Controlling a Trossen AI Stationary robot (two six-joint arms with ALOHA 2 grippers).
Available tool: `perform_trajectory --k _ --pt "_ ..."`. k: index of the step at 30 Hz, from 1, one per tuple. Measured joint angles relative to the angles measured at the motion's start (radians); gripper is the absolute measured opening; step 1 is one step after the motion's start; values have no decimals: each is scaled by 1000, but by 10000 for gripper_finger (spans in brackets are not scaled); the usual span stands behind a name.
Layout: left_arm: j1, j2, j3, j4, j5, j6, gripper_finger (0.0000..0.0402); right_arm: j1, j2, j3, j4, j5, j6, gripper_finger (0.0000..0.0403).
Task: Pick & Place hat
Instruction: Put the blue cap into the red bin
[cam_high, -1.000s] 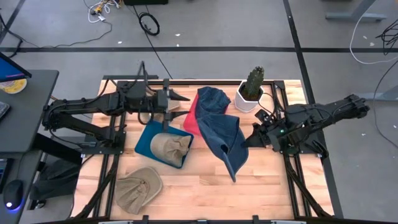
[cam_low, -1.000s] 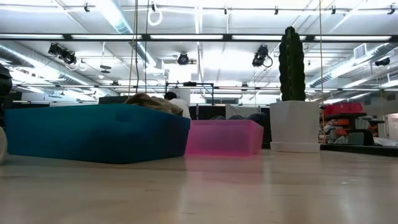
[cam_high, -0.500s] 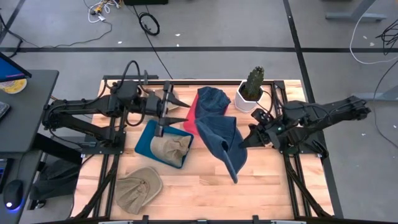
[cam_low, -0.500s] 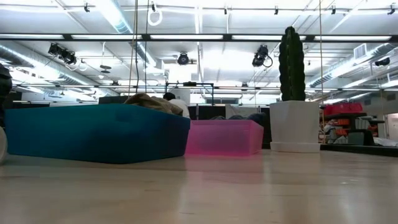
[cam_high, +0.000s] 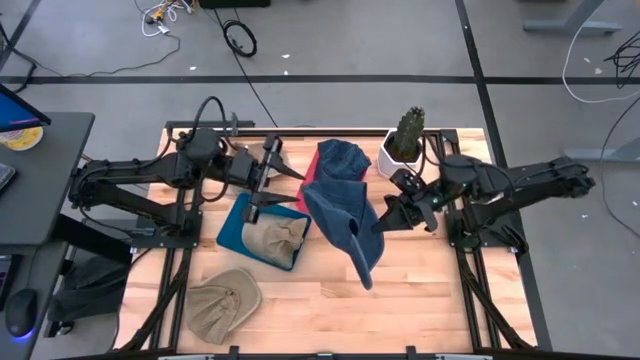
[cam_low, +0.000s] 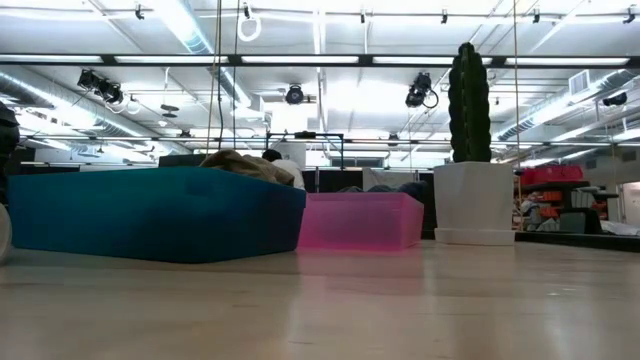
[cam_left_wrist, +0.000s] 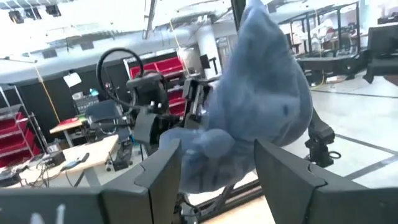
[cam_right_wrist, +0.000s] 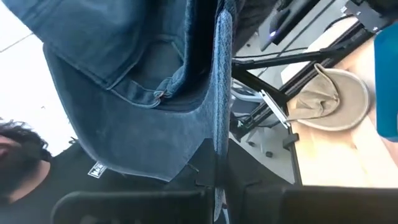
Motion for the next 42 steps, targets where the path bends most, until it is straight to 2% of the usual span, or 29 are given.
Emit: perform_trajectory --k 12,17,21,27,32,36,42 --pt "0 58 0 75 -11 9 204 -30 56 1 56 -65 28 6" --pt "0 66 1 75 29 -13 195 -36 69 0 80 -71 27 6" --pt "4 70 0 68 39 -20 159 -48 69 0 80 -72 15 6" --pt "26 69 0 67 53 -20 45 -68 69 0 79 -70 2 12" --pt "36 69 0 66 69 -13 45 -72 68 0 79 -69 -17 13" --pt "41 69 0 63 68 6 45 -73 66 0 79 -84 6 36" --pt "74 47 0 16 67 5 45 -73 38 0 78 -188 60 115"
